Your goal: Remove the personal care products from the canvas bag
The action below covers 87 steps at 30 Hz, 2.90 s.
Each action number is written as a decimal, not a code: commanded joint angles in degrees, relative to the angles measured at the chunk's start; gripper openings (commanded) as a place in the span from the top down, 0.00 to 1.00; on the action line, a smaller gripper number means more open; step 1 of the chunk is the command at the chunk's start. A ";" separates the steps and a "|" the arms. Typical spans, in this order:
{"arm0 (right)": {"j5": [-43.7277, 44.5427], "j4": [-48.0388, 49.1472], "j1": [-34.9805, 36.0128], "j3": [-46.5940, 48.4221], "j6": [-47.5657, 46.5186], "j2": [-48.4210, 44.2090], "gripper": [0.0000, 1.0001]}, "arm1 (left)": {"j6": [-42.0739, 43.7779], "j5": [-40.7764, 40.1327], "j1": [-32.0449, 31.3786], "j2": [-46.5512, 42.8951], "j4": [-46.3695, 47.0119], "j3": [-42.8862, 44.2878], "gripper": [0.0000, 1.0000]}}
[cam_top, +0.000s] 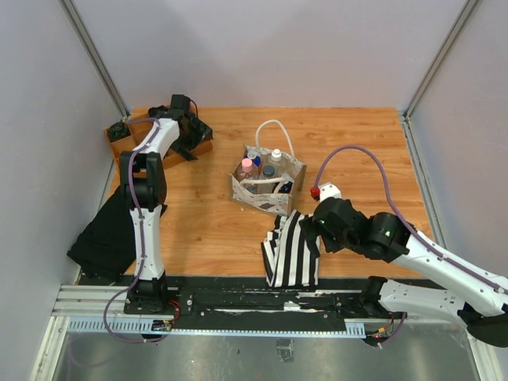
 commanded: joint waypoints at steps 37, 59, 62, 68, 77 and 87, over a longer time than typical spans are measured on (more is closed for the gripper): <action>-15.81 28.23 -32.79 -27.15 6.46 20.61 0.02 | 8.67 -4.53 -7.28 -32.12 8.03 -17.15 0.00; -2.36 13.69 -66.66 -2.13 -3.26 29.00 0.02 | 9.17 -8.53 -7.28 -43.96 8.46 -28.11 0.00; -9.25 12.92 -65.69 -2.77 -2.81 22.36 0.01 | 10.27 -8.35 -7.28 -43.14 6.49 -26.93 0.00; -20.42 14.07 -65.66 -5.67 -3.80 24.51 0.01 | 10.15 -6.53 -7.28 -41.79 7.99 -28.96 0.00; -28.55 20.48 -64.86 -9.63 -5.19 35.27 0.02 | 11.37 -3.88 -7.28 -38.59 8.24 -26.09 0.00; -8.34 18.83 -72.53 -2.33 -5.23 47.46 0.02 | 11.66 -0.36 -7.28 -37.97 7.47 -23.96 0.00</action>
